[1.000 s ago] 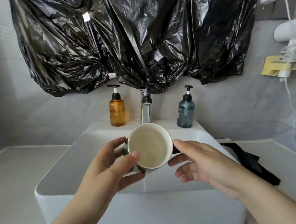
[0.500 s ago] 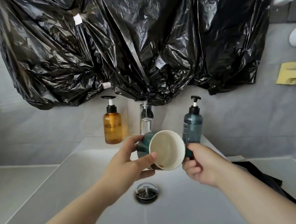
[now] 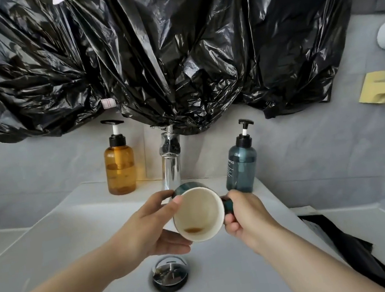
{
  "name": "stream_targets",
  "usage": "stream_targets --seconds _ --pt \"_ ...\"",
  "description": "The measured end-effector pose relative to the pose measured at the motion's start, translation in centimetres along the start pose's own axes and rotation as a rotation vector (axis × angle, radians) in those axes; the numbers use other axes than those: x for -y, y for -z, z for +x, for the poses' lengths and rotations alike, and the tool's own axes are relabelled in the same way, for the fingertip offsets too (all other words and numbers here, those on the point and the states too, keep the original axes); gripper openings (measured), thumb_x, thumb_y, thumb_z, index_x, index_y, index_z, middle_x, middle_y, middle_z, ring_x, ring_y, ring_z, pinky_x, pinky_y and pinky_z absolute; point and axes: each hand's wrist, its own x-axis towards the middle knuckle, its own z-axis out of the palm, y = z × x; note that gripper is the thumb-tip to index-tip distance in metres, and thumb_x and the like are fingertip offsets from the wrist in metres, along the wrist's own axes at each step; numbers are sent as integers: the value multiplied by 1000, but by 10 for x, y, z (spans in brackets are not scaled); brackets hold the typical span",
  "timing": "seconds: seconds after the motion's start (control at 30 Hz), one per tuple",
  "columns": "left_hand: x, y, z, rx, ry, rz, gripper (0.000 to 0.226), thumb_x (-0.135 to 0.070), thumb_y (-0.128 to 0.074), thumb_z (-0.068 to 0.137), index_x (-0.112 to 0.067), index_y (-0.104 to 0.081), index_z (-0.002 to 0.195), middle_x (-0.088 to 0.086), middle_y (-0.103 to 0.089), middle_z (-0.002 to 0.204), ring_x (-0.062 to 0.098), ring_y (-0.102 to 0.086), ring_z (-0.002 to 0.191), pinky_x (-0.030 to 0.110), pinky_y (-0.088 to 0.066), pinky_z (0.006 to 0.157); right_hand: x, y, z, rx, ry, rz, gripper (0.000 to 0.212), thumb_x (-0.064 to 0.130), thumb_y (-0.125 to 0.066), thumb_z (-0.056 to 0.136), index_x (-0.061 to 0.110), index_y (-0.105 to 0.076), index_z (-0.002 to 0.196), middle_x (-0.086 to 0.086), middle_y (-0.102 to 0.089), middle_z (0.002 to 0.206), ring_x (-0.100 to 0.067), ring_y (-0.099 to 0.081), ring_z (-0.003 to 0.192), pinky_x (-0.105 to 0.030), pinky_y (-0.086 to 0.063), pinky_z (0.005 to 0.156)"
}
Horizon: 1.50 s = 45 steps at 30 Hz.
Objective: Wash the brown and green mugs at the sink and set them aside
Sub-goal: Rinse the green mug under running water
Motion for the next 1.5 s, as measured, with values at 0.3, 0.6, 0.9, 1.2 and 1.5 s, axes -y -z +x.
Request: stream_targets --seconds 0.3,0.6,0.9,1.2,1.5 --pt "6 4 5 -54 7 -116 34 -40 -57 94 -17 -62 119 20 -68 109 34 -74 77 40 -63 72 -5 -5 3 -1 201 -68 26 8 -37 97 1 -62 104 -5 -44 65 -11 -31 42 -16 -27 32" --pt "7 5 5 -39 -138 -89 42 -23 -64 92 -22 -53 132 17 -70 113 34 -74 88 46 -60 83 -3 -3 0 22 447 -232 30 14 -36 102 22 -63 113 -2 -47 77 -14 -37 52 -16 -31 38" --pt "5 12 2 30 -297 51 75 -33 -73 67 -27 -47 138 9 -68 121 26 -74 96 37 -61 82 -7 -4 2 8 639 -267 27 20 -36 105 25 -61 114 1 -47 69 -11 -41 53 -17 -34 44" --pt "6 19 4 10 -417 214 93 -44 -83 58 -36 -43 141 1 -58 135 21 -72 100 42 -58 90 -8 -3 3 24 715 -298 29 17 -36 104 32 -60 107 1 -44 66 -12 -43 59 -28 -42 54" --pt "6 18 1 -25 -423 315 107 -55 -84 45 -41 -40 141 -3 -53 139 14 -73 96 45 -56 94 -10 -1 5 1 708 -316 30 17 -36 104 33 -61 107 3 -45 64 -8 -42 52 -28 -40 53"
